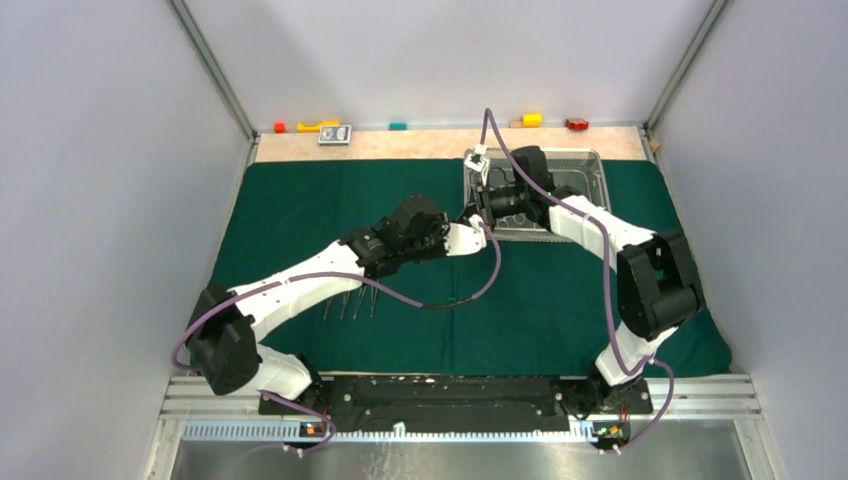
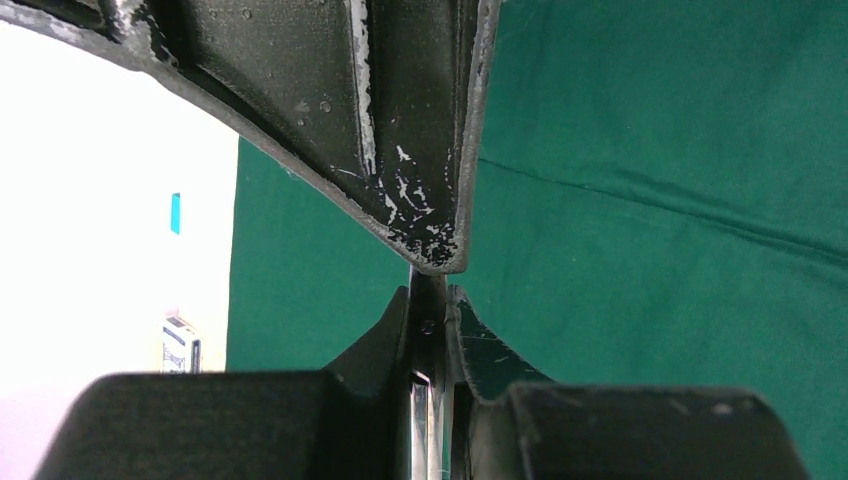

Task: Open and lay out the surgical kit
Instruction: Place the medical item in the surgical kit.

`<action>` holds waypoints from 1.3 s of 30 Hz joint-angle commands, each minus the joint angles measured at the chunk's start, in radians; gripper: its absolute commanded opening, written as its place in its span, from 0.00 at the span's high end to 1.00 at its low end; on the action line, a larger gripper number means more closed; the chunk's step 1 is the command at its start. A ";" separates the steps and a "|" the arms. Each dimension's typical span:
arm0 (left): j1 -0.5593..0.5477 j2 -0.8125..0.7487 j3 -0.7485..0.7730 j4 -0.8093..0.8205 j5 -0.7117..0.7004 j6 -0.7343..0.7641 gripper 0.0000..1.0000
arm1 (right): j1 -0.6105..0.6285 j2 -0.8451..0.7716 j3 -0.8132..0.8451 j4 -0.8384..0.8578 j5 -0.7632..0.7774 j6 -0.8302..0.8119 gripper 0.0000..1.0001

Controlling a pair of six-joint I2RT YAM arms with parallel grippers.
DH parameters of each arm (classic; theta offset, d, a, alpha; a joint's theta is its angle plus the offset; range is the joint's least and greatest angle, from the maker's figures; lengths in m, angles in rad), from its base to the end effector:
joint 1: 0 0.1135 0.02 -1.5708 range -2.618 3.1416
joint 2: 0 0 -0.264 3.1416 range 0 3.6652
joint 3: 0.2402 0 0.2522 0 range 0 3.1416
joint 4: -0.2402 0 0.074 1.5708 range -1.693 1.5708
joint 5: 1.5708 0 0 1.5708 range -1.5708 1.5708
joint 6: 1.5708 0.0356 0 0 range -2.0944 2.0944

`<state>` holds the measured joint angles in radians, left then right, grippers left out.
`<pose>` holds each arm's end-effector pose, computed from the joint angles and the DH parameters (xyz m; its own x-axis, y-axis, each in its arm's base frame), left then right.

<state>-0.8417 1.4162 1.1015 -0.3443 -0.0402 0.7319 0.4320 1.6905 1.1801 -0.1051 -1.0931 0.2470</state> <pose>0.2126 -0.2358 0.2885 0.1804 0.8004 -0.5717 0.8112 0.2076 0.5467 0.3213 0.1829 0.2561 -0.7165 -0.2065 -0.6663 -0.6969 0.1696 0.6968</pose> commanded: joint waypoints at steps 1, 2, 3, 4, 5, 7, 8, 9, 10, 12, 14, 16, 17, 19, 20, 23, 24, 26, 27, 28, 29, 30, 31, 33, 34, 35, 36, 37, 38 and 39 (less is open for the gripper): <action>-0.003 0.003 0.039 -0.008 0.011 -0.053 0.96 | 0.010 -0.006 0.067 -0.012 0.002 -0.044 1.00; -0.003 -0.001 0.039 -0.007 0.010 -0.067 0.97 | 0.010 -0.008 0.071 -0.020 0.004 -0.051 0.99; -0.003 -0.005 0.038 -0.006 0.009 -0.086 0.99 | 0.010 -0.011 0.073 -0.031 0.005 -0.058 0.96; -0.003 -0.008 0.036 -0.003 0.004 -0.109 1.00 | 0.009 -0.014 0.074 -0.039 0.008 -0.066 0.93; -0.003 -0.013 0.032 0.005 -0.003 -0.135 1.00 | 0.008 -0.019 0.075 -0.046 0.012 -0.075 0.88; -0.003 -0.025 0.013 0.024 -0.020 -0.194 1.00 | 0.001 -0.029 0.079 -0.064 0.027 -0.097 0.76; -0.003 -0.033 -0.005 0.042 -0.028 -0.226 1.00 | -0.004 -0.036 0.080 -0.075 0.034 -0.111 0.71; -0.002 -0.043 -0.027 0.064 -0.044 -0.261 1.00 | -0.011 -0.044 0.082 -0.084 0.042 -0.122 0.65; -0.002 -0.051 -0.051 0.090 -0.058 -0.296 1.00 | -0.022 -0.053 0.082 -0.092 0.050 -0.132 0.59; -0.002 -0.064 -0.093 0.125 -0.080 -0.371 1.00 | -0.053 -0.076 0.080 -0.099 0.066 -0.149 0.50; -0.003 -0.065 -0.118 0.133 -0.070 -0.456 1.00 | -0.085 -0.099 0.073 -0.105 0.086 -0.166 0.46; -0.003 -0.061 -0.131 0.126 -0.059 -0.543 1.00 | -0.117 -0.118 0.064 -0.108 0.105 -0.184 0.45; -0.001 -0.061 -0.140 0.126 -0.056 -0.589 1.00 | -0.134 -0.131 0.058 -0.109 0.121 -0.190 0.45; -0.002 -0.064 -0.168 0.142 -0.052 -0.686 1.00 | -0.159 -0.144 0.041 -0.108 0.145 -0.203 0.44; -0.002 -0.063 -0.181 0.153 -0.054 -0.738 1.00 | -0.167 -0.148 0.034 -0.107 0.157 -0.207 0.44; 0.000 -0.022 -0.179 0.147 -0.102 -0.896 1.00 | -0.178 -0.156 0.019 -0.109 0.192 -0.223 0.44; 0.002 -0.001 -0.183 0.148 -0.120 -0.950 1.00 | -0.178 -0.158 0.019 -0.112 0.205 -0.235 0.44; 0.015 0.025 -0.194 0.146 -0.132 -1.050 1.00 | -0.178 -0.162 0.023 -0.125 0.229 -0.241 0.44; 0.025 0.036 -0.203 0.146 -0.124 -1.094 1.00 | -0.180 -0.164 0.025 -0.134 0.240 -0.266 0.44; 0.038 0.044 -0.211 0.146 -0.113 -1.133 1.00 | -0.180 -0.166 0.027 -0.139 0.248 -0.277 0.44; 0.054 0.053 -0.216 0.146 -0.091 -1.172 1.00 | -0.181 -0.168 0.027 -0.140 0.254 -0.283 0.44; 0.070 0.060 -0.219 0.145 -0.070 -1.205 1.00 | -0.182 -0.170 0.026 -0.140 0.259 -0.286 0.44; 0.082 0.069 -0.218 0.132 -0.058 -1.241 1.00 | -0.185 -0.170 0.024 -0.139 0.262 -0.290 0.44; 0.100 0.078 -0.219 0.112 -0.054 -1.289 1.00 | -0.185 -0.170 0.017 -0.140 0.268 -0.296 0.44; 0.111 0.076 -0.223 0.110 -0.055 -1.317 1.00 | -0.186 -0.171 0.012 -0.138 0.271 -0.299 0.44; 0.122 0.073 -0.229 0.109 -0.047 -1.345 1.00 | -0.187 -0.170 0.007 -0.135 0.273 -0.301 0.44; 0.129 0.070 -0.236 0.111 -0.035 -1.377 1.00 | -0.187 -0.170 0.002 -0.131 0.276 -0.303 0.44; 0.133 0.070 -0.238 0.113 -0.015 -1.394 1.00 | -0.187 -0.167 0.000 -0.130 0.278 -0.305 0.44; 0.132 0.074 -0.236 0.114 -0.005 -1.407 1.00 | -0.188 -0.163 0.001 -0.130 0.279 -0.306 0.44; 0.132 0.083 -0.234 0.114 0.001 -1.421 1.00 | -0.189 -0.160 0.003 -0.131 0.276 -0.305 0.44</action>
<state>-0.7128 1.4982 0.8680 -0.2520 -0.0902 -0.5552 0.2504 1.5692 1.1896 -0.2562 -0.8272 -0.0273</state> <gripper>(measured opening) 0.161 0.560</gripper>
